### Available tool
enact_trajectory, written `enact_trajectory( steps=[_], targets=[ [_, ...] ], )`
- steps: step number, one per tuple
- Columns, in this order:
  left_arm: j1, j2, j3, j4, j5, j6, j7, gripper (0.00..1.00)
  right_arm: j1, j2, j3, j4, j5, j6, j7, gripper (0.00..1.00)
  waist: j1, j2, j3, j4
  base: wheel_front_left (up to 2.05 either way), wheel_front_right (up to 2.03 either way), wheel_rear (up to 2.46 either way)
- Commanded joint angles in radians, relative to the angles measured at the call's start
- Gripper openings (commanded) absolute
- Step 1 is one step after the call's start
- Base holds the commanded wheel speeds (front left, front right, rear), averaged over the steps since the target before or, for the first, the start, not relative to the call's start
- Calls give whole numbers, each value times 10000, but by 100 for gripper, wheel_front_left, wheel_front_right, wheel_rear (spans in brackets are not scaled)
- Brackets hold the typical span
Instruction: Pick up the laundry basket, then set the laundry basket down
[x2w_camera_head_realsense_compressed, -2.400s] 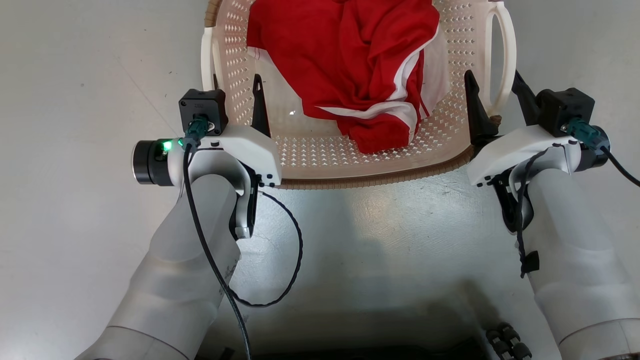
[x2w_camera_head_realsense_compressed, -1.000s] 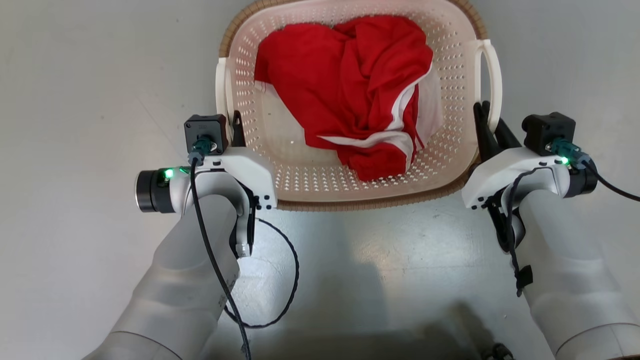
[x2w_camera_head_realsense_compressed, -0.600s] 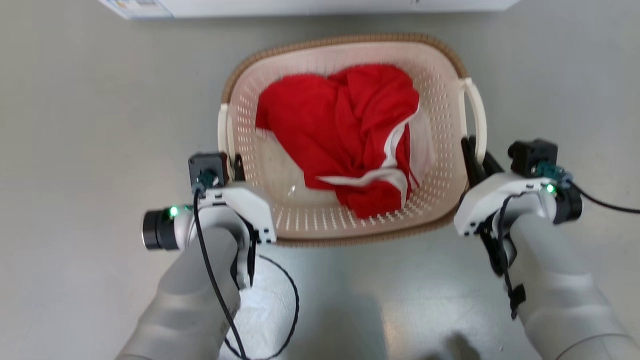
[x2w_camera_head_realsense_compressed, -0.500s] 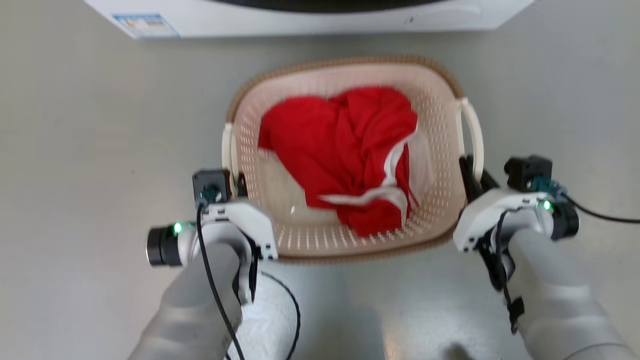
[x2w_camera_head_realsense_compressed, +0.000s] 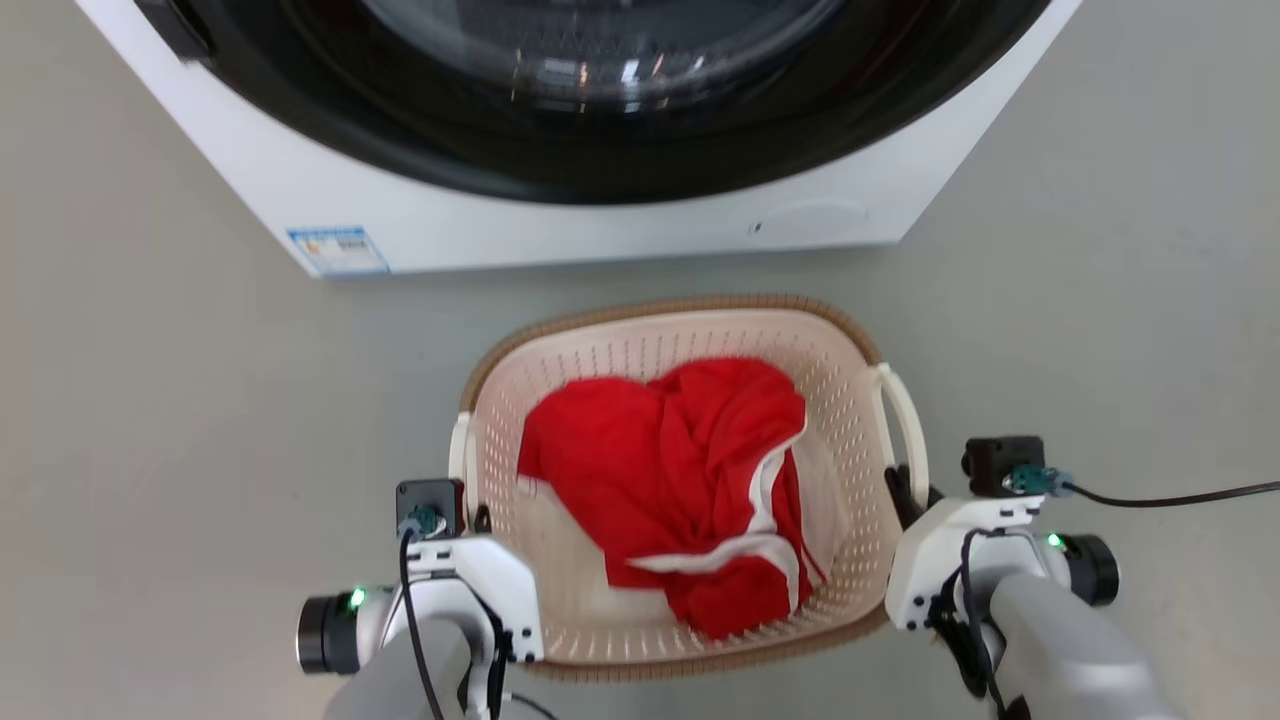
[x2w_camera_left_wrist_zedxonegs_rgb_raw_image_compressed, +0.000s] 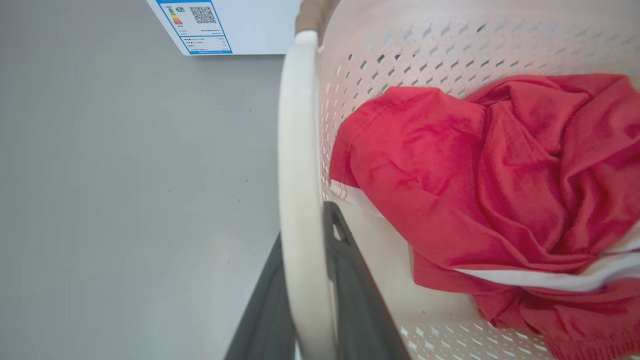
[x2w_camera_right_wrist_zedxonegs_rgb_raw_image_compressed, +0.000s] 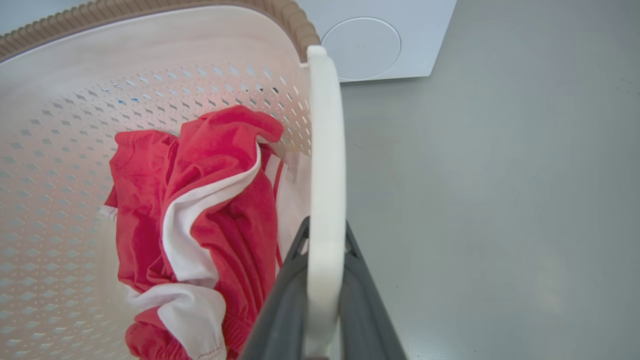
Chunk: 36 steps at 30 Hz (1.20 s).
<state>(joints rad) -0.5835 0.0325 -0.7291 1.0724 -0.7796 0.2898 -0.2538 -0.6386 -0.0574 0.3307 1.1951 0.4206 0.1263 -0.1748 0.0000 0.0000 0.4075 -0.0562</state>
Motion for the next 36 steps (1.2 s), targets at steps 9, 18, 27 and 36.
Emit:
enact_trajectory(
  steps=[9,18,27,36],
  targets=[
    [883,177,-618,383,-799,-135,562,0,867,72,1418,132,990,44,822,0,0,0,-2070,-416,0,0,0],
    [1695,177,-1307,400,-1382,-22,942,0,1480,72,2102,378,1471,44,1237,0,0,0,-3305,-532,0,0,0],
    [2138,177,-1736,411,-1812,26,939,0,2082,72,2661,303,1885,44,1453,0,0,0,-3962,-513,0,0,0],
    [1912,177,-2114,435,-2036,97,889,0,2114,72,3038,287,2246,44,1418,0,0,0,-3913,-426,0,0,0]
  ],
)
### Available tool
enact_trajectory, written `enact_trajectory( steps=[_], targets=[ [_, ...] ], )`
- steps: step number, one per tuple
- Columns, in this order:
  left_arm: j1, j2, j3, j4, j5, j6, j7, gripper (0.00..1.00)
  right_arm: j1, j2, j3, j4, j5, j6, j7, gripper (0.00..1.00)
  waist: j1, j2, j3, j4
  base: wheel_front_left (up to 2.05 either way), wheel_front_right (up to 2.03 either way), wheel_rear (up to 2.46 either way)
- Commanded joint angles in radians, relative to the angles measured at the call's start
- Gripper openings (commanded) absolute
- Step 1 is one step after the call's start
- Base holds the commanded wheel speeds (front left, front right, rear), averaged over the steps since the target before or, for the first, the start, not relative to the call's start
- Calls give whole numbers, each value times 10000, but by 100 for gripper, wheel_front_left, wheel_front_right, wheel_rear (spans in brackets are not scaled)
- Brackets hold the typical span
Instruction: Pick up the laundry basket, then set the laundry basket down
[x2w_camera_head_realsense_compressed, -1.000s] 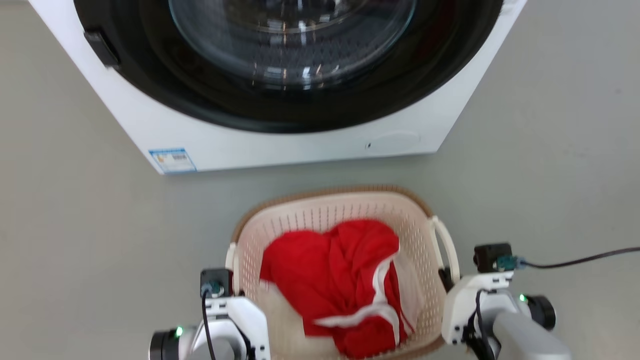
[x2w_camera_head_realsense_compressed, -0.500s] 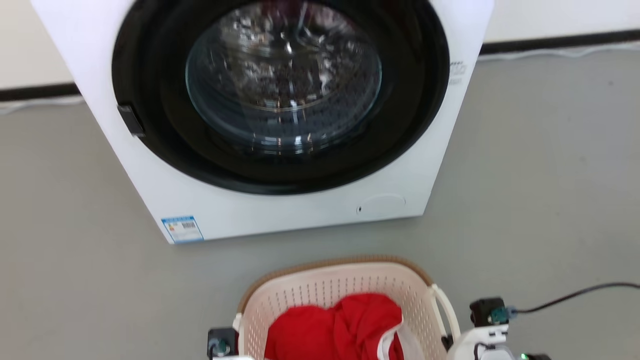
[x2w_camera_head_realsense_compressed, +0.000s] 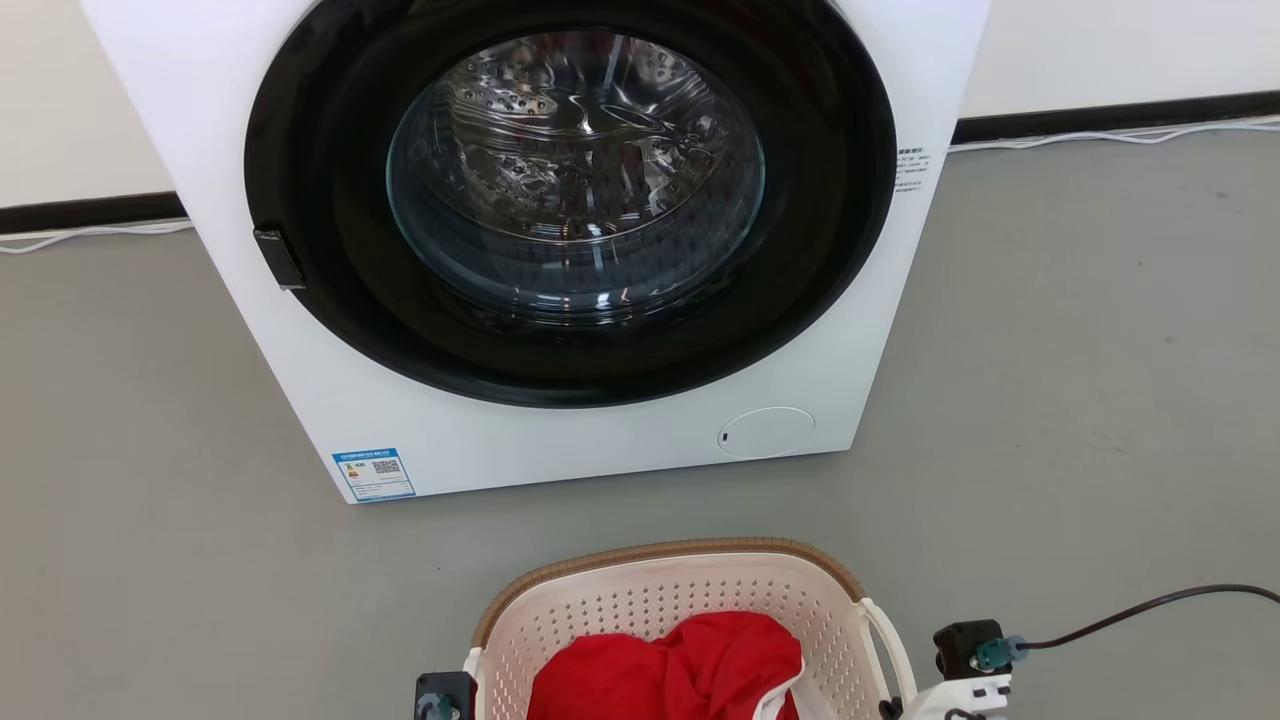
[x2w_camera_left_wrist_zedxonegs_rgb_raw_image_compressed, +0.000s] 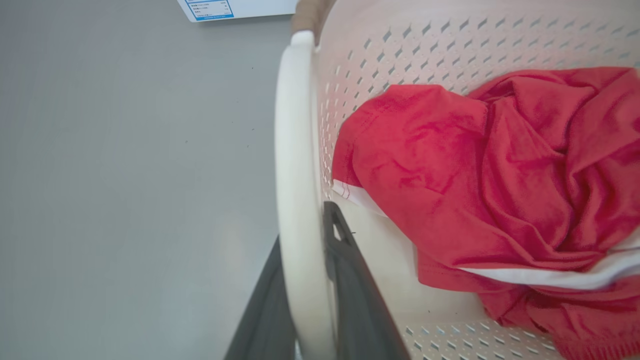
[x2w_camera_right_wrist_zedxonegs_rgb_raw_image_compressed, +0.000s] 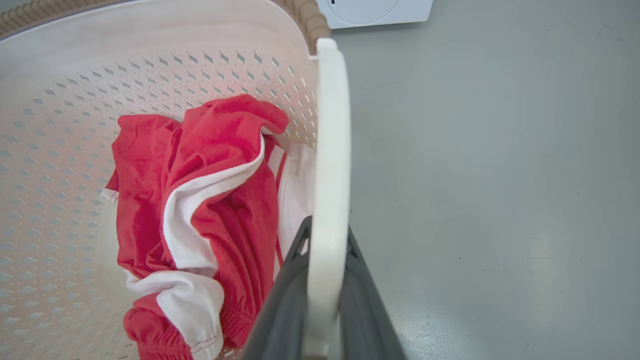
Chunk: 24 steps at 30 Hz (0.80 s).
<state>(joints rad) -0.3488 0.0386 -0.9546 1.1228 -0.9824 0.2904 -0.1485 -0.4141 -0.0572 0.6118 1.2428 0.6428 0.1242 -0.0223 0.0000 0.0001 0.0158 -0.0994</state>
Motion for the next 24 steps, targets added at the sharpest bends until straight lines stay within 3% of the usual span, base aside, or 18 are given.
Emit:
enact_trajectory(
  steps=[1,24],
  targets=[
    [-450,116,112,-56,-31,103,-174,0,-140,70,265,-188,50,65,-109,0,0,-1,10,6,0,0,0],
    [-550,116,-413,226,-571,1,-396,0,-345,70,884,-141,639,65,-314,0,0,-1,91,40,0,0,0]
  ],
)
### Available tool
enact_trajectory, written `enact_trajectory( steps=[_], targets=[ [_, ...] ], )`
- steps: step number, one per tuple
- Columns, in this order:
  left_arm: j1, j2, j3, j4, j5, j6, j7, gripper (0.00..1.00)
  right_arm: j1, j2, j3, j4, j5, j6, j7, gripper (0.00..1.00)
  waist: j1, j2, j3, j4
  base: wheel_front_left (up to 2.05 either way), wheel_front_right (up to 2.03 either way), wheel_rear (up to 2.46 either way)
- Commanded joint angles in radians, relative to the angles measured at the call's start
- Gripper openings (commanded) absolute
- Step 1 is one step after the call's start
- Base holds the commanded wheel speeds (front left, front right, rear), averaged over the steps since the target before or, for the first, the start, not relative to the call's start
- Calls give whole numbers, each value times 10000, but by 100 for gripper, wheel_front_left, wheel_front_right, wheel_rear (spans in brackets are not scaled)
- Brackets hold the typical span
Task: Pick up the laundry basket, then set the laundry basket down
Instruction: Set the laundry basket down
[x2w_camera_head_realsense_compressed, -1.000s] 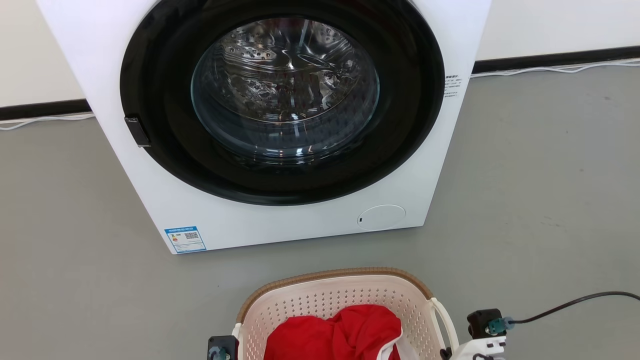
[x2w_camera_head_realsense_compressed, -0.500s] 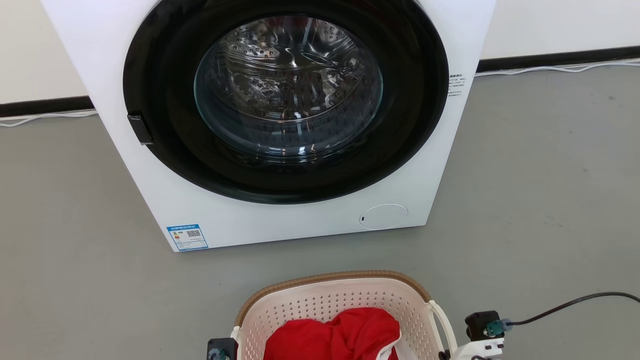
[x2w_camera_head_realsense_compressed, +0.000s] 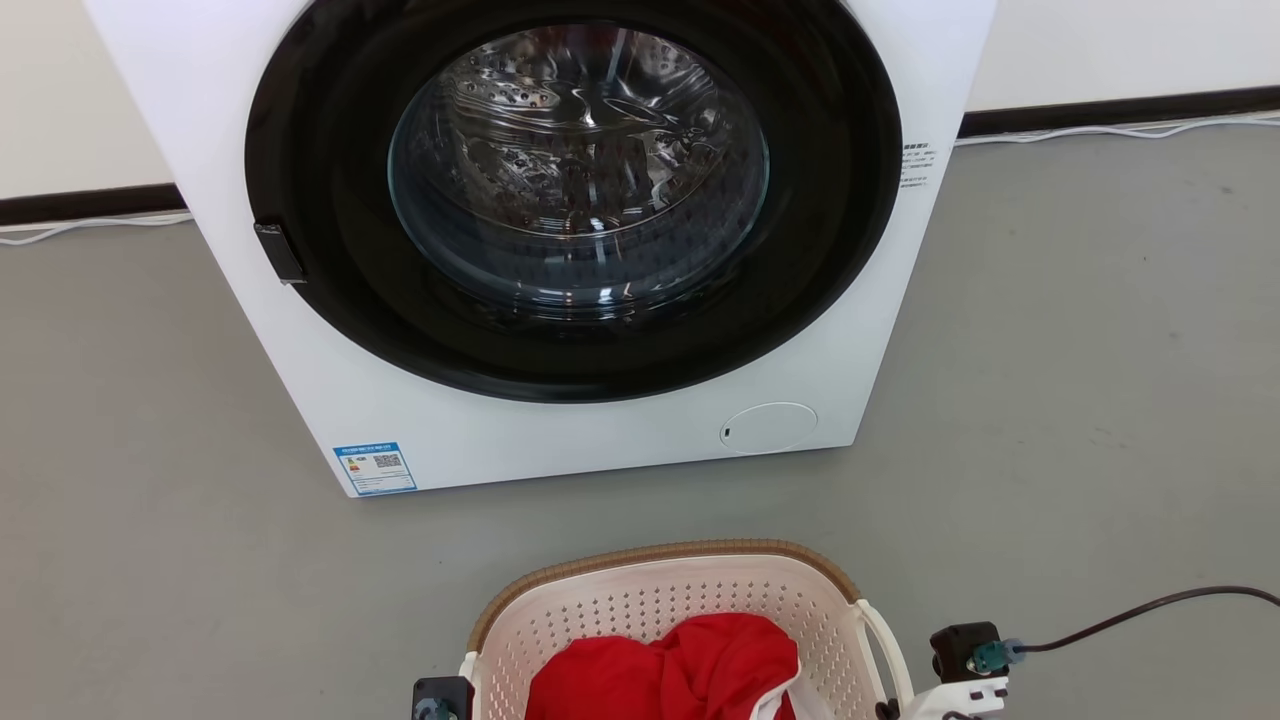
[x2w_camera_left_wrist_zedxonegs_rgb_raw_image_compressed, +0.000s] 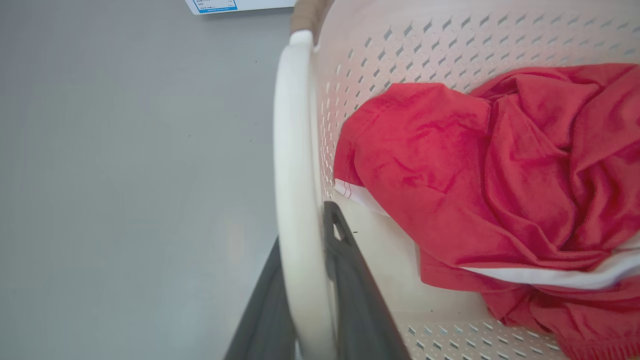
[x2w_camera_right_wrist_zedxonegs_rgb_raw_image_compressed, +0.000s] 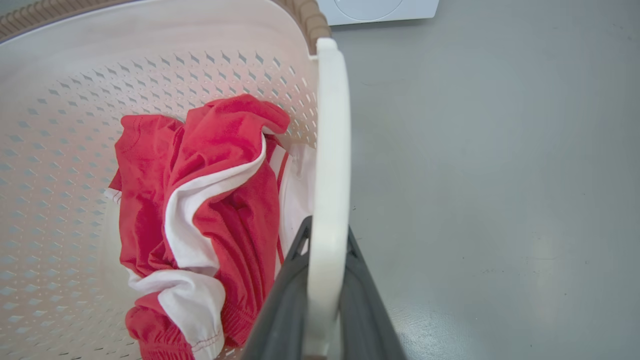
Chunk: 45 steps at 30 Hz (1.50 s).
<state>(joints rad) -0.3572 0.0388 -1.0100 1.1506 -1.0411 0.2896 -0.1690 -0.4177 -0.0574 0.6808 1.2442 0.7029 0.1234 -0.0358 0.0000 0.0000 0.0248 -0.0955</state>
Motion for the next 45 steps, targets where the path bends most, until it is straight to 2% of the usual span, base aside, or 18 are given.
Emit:
enact_trajectory(
  steps=[1,13,25,35,45],
  targets=[
    [-478,114,121,-41,-8,10,-196,0,-319,72,215,-147,65,73,-188,0,0,0,9,7,0,0,0],
    [-736,114,-44,-1,-282,12,-364,0,-540,72,487,-147,330,73,-369,0,0,0,255,55,0,0,0],
    [-1580,114,-204,-133,-331,65,-596,0,-1247,72,591,-115,418,73,-931,0,0,0,1063,110,0,0,0],
    [-3090,114,-68,-222,-75,243,-879,0,-2543,72,483,-19,281,73,-1809,0,0,0,2786,165,0,0,0],
    [-4341,293,919,-721,741,536,-924,0,-4013,72,-57,303,-329,73,-2238,0,0,0,5087,269,0,0,0]
  ],
)
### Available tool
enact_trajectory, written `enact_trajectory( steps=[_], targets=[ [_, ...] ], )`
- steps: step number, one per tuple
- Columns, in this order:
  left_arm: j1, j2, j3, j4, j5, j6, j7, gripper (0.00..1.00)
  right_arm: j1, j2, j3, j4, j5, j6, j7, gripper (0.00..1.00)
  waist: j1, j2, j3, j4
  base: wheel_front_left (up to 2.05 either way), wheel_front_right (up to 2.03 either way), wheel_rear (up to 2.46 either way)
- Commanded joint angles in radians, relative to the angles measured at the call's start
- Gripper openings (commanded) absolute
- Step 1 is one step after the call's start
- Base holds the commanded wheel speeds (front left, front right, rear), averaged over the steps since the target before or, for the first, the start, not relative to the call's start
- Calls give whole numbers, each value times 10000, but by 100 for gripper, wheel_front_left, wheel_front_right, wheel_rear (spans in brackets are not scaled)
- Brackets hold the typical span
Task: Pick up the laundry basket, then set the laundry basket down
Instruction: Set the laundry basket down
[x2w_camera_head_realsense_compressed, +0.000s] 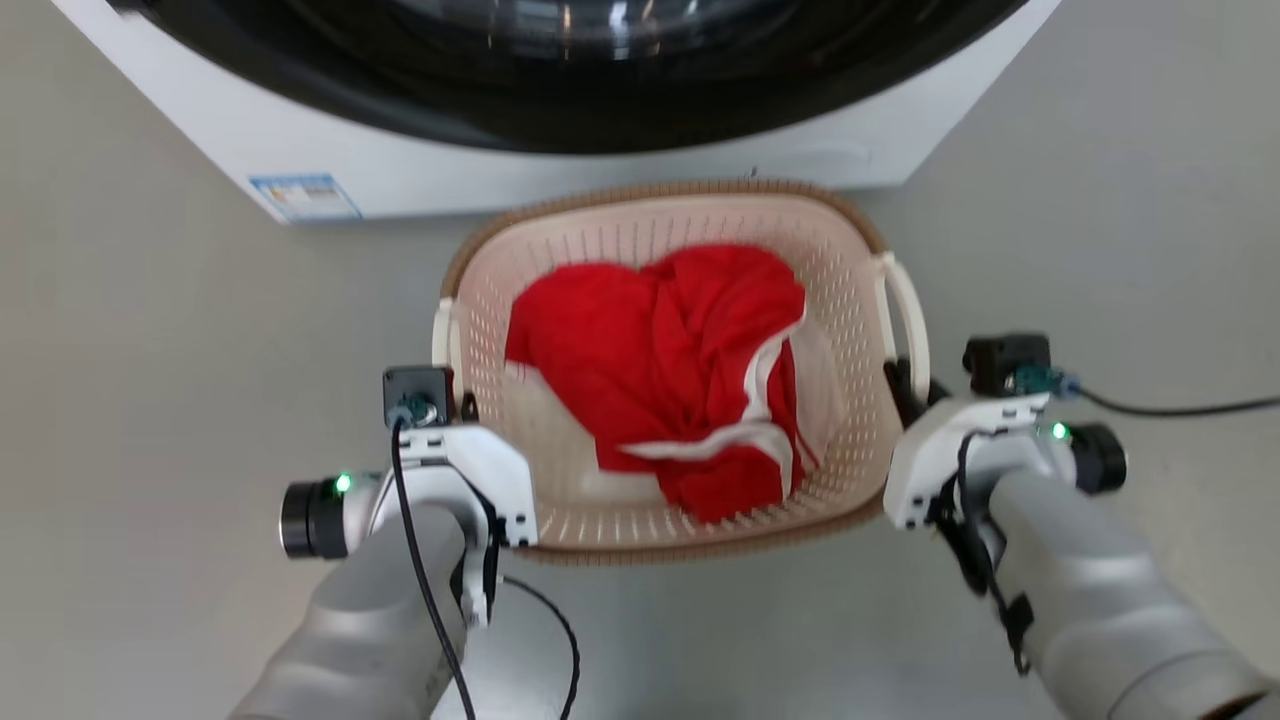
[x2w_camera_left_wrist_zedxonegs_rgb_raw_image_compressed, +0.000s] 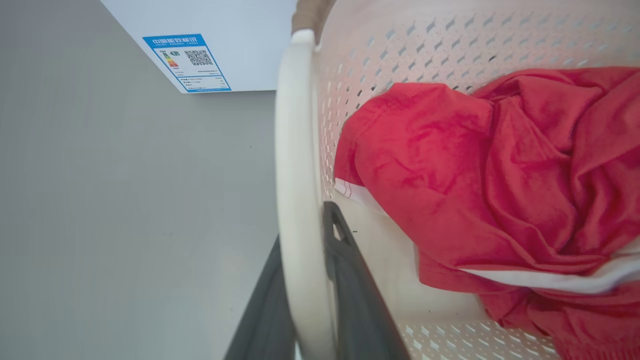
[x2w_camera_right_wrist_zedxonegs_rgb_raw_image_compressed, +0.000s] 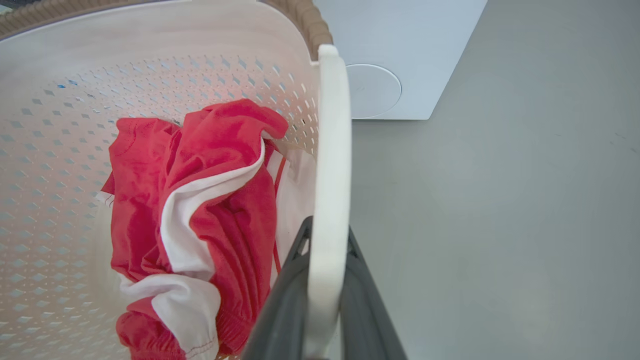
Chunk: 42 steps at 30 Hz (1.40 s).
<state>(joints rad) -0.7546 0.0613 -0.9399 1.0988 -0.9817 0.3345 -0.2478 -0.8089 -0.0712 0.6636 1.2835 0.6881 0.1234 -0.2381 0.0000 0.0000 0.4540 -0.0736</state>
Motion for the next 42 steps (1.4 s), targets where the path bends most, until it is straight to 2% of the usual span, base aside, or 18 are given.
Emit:
enact_trajectory(
  steps=[1,8,16,23,31,36,42],
  targets=[
    [-424,66,327,-283,240,90,-137,0,-263,210,20,-57,-298,73,-223,0,0,0,1031,53,0,0,0],
    [-1137,37,921,-806,1181,161,-138,0,-1260,41,-1189,-33,-1393,73,-234,0,0,0,2656,224,0,0,0],
    [-1816,-25,1667,-1186,2301,-33,-138,0,-1451,-60,-2834,-932,-3007,73,-236,0,0,0,4052,393,0,0,0],
    [-1819,-42,2311,-1349,3040,-184,-139,0,-1114,103,-3832,-1614,-4143,73,-236,0,0,0,4439,409,0,0,0],
    [-1882,-74,2745,-1394,3648,-401,-139,0,-812,185,-4622,-2186,-4811,73,-236,0,0,0,4660,479,0,0,0],
    [-1896,-92,2930,-1312,3977,-522,-139,0,-563,203,-4913,-2385,-5120,73,-237,0,0,0,4703,478,0,0,0],
    [-1895,-104,3137,-1184,4185,-603,-139,0,-434,207,-4809,-2516,-4970,73,-237,0,0,0,4741,464,0,0,0]
  ],
)
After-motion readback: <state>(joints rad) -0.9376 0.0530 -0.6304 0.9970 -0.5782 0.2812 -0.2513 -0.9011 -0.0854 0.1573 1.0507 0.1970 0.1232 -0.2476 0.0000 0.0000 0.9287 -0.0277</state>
